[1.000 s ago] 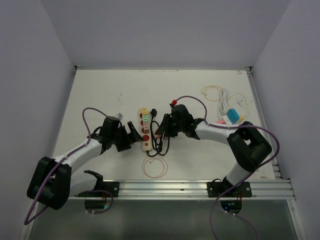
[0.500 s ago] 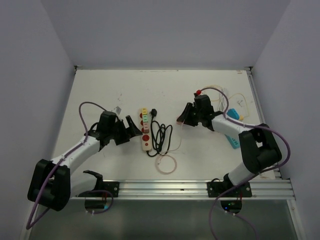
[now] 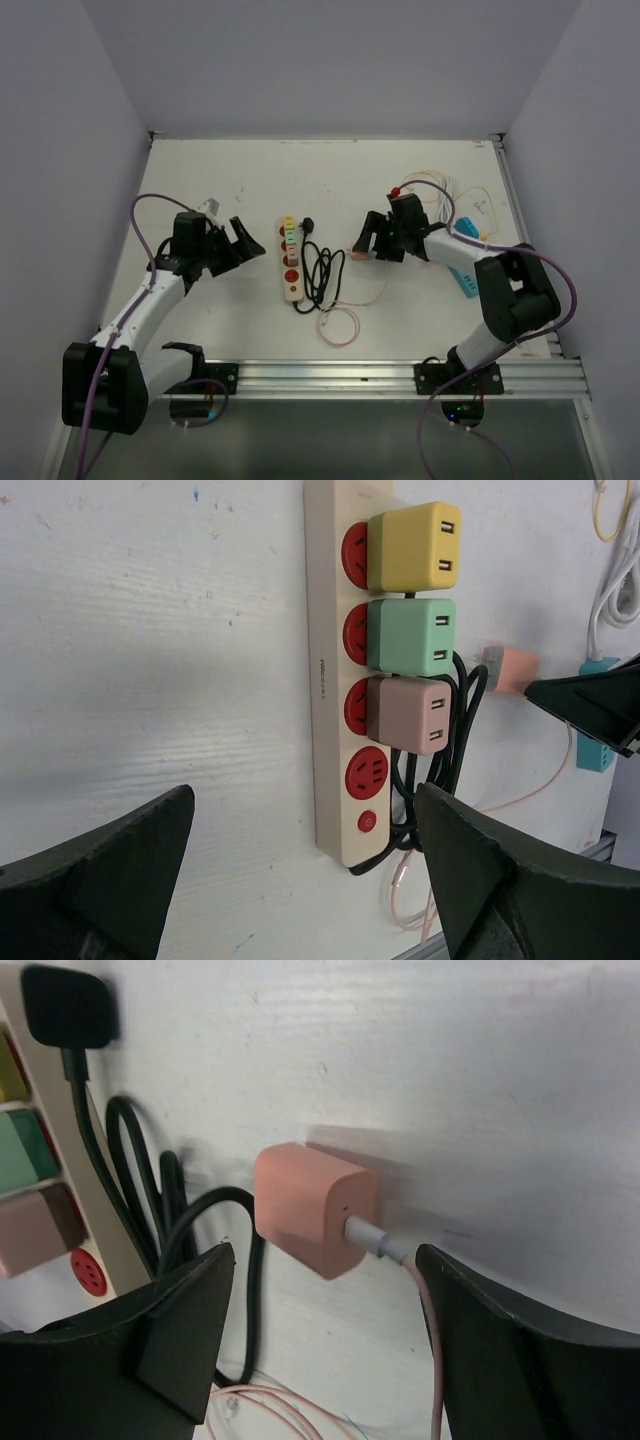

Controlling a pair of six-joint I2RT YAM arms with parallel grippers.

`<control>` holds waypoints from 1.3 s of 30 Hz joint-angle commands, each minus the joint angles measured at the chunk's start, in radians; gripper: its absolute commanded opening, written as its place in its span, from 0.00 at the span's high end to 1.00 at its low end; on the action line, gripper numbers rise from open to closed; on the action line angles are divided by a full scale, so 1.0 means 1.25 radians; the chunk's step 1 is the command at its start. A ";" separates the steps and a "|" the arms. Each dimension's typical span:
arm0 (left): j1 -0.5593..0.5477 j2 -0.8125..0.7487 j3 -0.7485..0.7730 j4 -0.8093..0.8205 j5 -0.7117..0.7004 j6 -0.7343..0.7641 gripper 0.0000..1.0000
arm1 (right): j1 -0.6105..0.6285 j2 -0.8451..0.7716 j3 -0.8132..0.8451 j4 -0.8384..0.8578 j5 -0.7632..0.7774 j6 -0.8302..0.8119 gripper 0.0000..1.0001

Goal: Pull the plug off the socket

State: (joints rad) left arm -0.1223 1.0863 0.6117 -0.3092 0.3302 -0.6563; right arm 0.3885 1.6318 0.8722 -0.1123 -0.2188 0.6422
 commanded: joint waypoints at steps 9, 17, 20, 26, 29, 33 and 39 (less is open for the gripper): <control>0.009 0.001 0.056 -0.013 0.045 0.042 0.05 | -0.010 -0.219 -0.030 -0.240 0.128 -0.106 0.08; 0.011 -0.003 0.058 -0.021 0.046 0.054 0.05 | 0.026 -0.319 0.054 -0.303 0.134 -0.111 0.07; 0.011 -0.004 0.047 -0.020 0.049 0.057 0.05 | 0.118 -0.291 0.105 -0.287 0.165 -0.084 0.07; 0.011 -0.027 0.010 -0.019 0.065 0.051 0.04 | 0.269 -0.112 0.248 -0.260 0.233 -0.019 0.10; 0.011 -0.049 -0.014 -0.020 0.067 0.053 0.04 | 0.317 -0.017 0.338 -0.264 0.276 0.010 0.12; 0.009 -0.073 -0.054 -0.021 0.065 0.054 0.04 | 0.363 0.104 0.465 -0.286 0.310 0.040 0.12; 0.009 -0.107 -0.092 -0.023 0.070 0.053 0.04 | 0.409 0.308 0.703 -0.398 0.374 0.053 0.01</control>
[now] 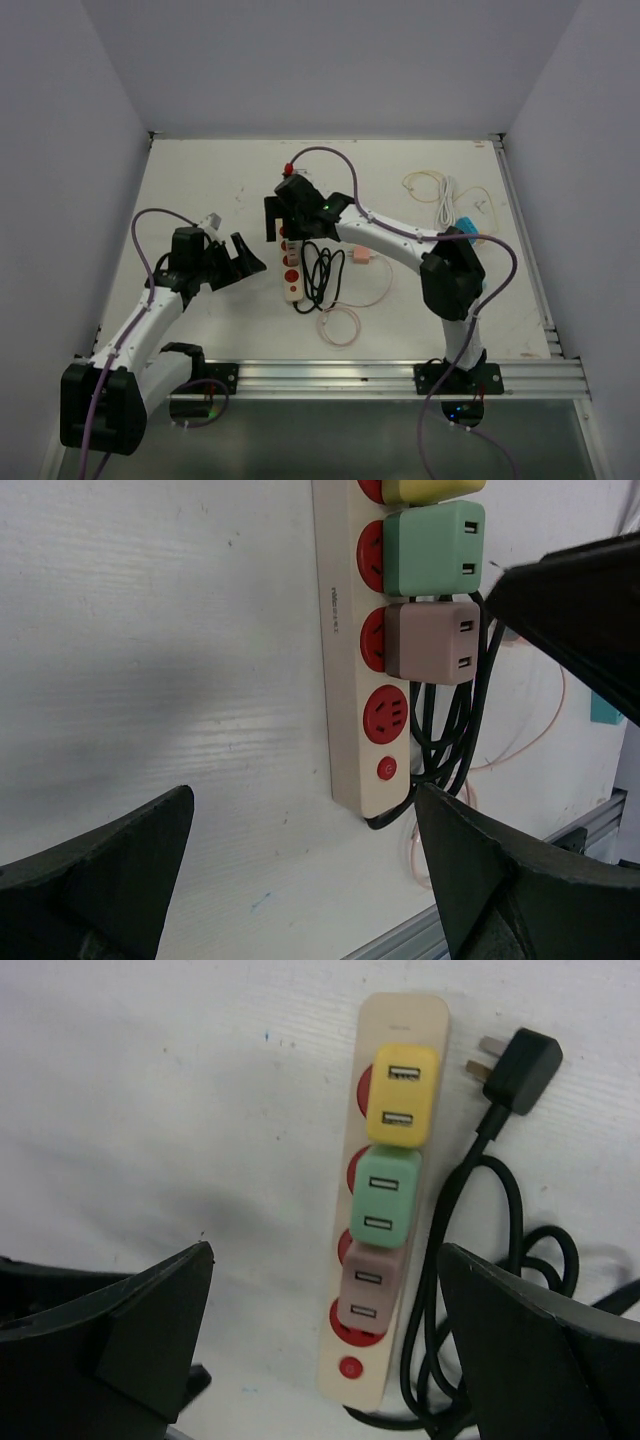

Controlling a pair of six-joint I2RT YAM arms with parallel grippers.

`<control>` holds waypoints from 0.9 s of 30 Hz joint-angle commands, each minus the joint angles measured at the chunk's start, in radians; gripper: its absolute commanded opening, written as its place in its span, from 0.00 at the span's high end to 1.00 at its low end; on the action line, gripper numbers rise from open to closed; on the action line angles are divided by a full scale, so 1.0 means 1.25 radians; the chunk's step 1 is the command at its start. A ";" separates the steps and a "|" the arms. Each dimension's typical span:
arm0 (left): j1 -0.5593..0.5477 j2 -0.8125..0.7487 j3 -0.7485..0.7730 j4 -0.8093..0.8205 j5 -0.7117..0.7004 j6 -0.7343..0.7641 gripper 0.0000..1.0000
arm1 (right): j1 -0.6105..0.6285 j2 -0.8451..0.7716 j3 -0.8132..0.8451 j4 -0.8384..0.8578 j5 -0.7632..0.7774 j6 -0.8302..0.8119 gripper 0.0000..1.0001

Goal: Pull the plug off the socket

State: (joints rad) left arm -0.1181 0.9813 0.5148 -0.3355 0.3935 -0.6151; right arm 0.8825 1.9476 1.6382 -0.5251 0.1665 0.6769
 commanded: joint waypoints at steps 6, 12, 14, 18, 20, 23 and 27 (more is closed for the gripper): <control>0.007 -0.070 -0.053 0.000 0.003 0.010 0.04 | 0.028 0.201 0.240 -0.175 0.120 0.032 0.01; 0.006 -0.089 -0.071 -0.002 0.006 0.002 0.04 | 0.028 0.257 0.274 -0.185 0.116 0.032 0.03; 0.006 -0.087 -0.072 0.001 0.003 0.004 0.04 | 0.027 0.274 0.281 -0.180 0.104 0.029 0.06; 0.006 -0.073 -0.073 0.007 0.002 0.006 0.04 | 0.027 0.310 0.308 -0.187 0.093 0.024 0.12; 0.006 -0.064 -0.074 0.011 0.002 0.005 0.04 | 0.027 0.323 0.317 -0.187 0.083 0.023 0.20; 0.006 -0.050 -0.073 0.016 0.003 0.009 0.04 | 0.027 0.326 0.314 -0.178 0.064 0.023 0.38; 0.006 -0.030 -0.067 0.016 0.012 0.012 0.04 | 0.020 0.293 0.268 -0.126 0.030 0.027 0.67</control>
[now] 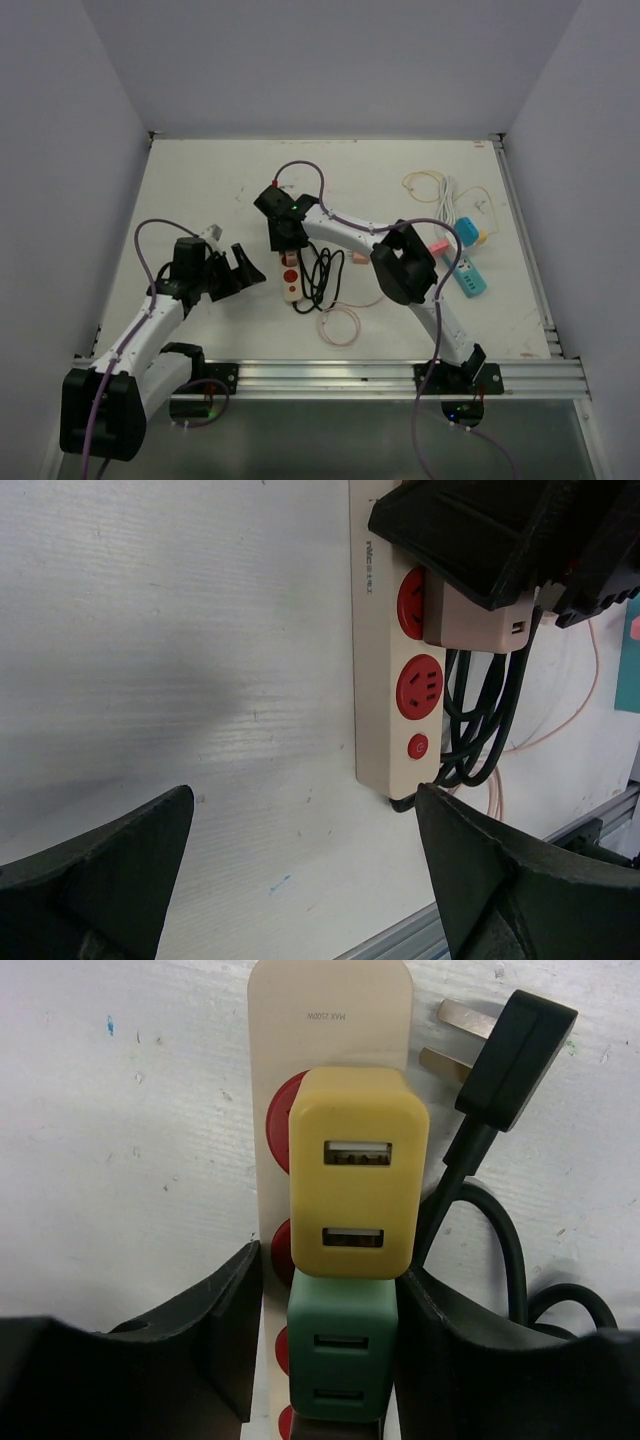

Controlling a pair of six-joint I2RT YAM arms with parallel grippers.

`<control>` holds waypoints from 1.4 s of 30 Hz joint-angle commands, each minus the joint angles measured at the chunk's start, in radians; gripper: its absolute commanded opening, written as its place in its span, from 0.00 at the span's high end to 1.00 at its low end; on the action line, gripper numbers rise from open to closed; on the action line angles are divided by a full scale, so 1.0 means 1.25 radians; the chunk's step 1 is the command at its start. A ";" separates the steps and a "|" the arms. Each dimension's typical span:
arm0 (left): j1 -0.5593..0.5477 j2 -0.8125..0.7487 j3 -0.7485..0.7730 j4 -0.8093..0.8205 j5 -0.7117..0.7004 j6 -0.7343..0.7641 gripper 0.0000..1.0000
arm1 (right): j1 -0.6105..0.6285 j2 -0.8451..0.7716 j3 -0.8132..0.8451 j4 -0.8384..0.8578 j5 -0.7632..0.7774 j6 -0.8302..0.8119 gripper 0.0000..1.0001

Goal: Pull the plug off the socket

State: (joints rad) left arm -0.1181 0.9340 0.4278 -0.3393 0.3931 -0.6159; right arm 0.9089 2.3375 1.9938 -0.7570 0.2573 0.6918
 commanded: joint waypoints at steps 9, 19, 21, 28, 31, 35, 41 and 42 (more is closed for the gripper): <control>-0.009 0.045 0.033 0.049 0.051 -0.018 0.03 | -0.045 -0.168 -0.302 0.377 -0.246 0.142 1.00; -0.125 0.152 0.060 0.146 0.023 -0.107 0.04 | -0.048 -0.210 -0.446 0.601 -0.380 0.242 1.00; -0.125 0.166 0.063 0.151 0.019 -0.109 0.06 | -0.053 -0.208 -0.468 0.650 -0.400 0.264 1.00; -0.131 0.232 0.048 0.174 0.003 -0.089 0.10 | -0.063 -0.203 -0.497 0.710 -0.432 0.297 1.00; -0.131 0.253 0.042 0.187 -0.006 -0.083 0.14 | -0.064 -0.202 -0.500 0.714 -0.435 0.293 1.00; -0.131 0.270 0.042 0.209 -0.011 -0.084 0.28 | -0.064 -0.201 -0.504 0.715 -0.445 0.291 1.00; -0.131 0.291 0.049 0.221 -0.014 -0.082 0.54 | -0.064 -0.206 -0.513 0.720 -0.450 0.295 1.00; -0.131 0.291 0.048 0.221 -0.013 -0.082 0.58 | -0.064 -0.207 -0.513 0.721 -0.450 0.295 1.00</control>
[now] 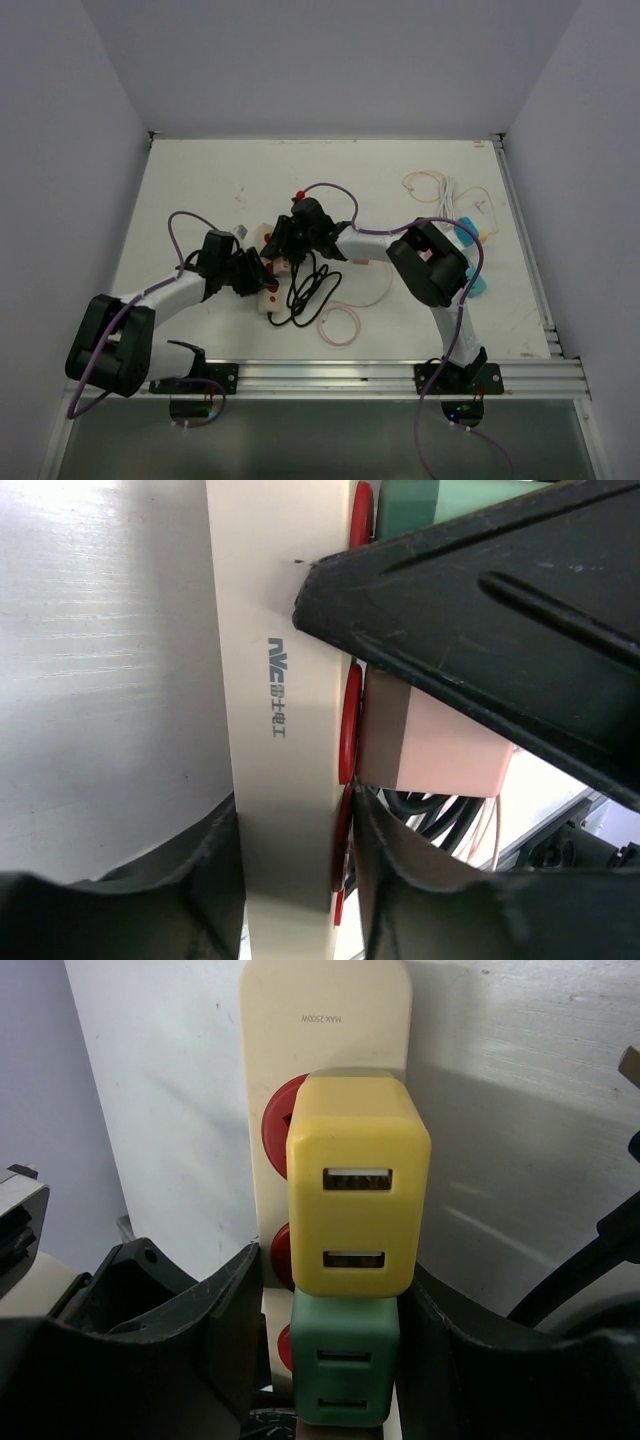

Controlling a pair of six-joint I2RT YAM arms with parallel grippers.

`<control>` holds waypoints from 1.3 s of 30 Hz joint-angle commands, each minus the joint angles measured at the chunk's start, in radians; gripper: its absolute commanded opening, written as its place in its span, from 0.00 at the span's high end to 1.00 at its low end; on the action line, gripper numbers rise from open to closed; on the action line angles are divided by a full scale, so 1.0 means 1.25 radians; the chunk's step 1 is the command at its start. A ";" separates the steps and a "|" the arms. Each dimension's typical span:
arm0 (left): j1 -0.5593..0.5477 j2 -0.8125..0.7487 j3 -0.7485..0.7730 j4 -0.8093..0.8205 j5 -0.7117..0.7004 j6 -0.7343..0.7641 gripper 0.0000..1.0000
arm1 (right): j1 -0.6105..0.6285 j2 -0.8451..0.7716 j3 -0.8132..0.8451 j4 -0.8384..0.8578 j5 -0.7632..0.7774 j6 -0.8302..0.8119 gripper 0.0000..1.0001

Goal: Pull the plug off the socket

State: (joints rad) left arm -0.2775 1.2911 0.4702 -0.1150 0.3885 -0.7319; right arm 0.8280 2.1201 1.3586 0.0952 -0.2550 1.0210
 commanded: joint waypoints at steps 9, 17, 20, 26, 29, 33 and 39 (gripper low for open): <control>-0.004 -0.053 -0.008 0.012 -0.019 0.019 1.00 | -0.014 -0.072 -0.007 0.033 -0.040 0.015 0.20; -0.005 -0.090 -0.010 -0.006 -0.031 0.019 1.00 | -0.032 -0.144 -0.033 -0.006 -0.006 -0.018 0.01; -0.004 -0.092 -0.006 -0.009 -0.036 0.019 1.00 | -0.041 -0.173 -0.071 -0.007 0.002 -0.018 0.02; -0.004 -0.093 -0.001 0.000 -0.029 0.004 1.00 | -0.045 -0.220 -0.163 0.026 0.003 -0.004 0.08; -0.004 -0.095 -0.001 0.007 -0.027 -0.001 1.00 | -0.045 -0.220 -0.193 0.053 -0.005 0.011 0.14; -0.004 -0.095 0.001 0.015 -0.027 -0.006 1.00 | -0.043 -0.208 -0.219 0.103 -0.043 0.042 0.23; -0.004 -0.095 -0.003 0.013 -0.036 -0.005 1.00 | -0.026 -0.184 -0.213 0.147 -0.067 0.070 0.34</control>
State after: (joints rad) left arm -0.2779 1.1980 0.4599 -0.1455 0.3462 -0.7403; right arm 0.7795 1.8858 1.0782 0.1890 -0.2981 1.0779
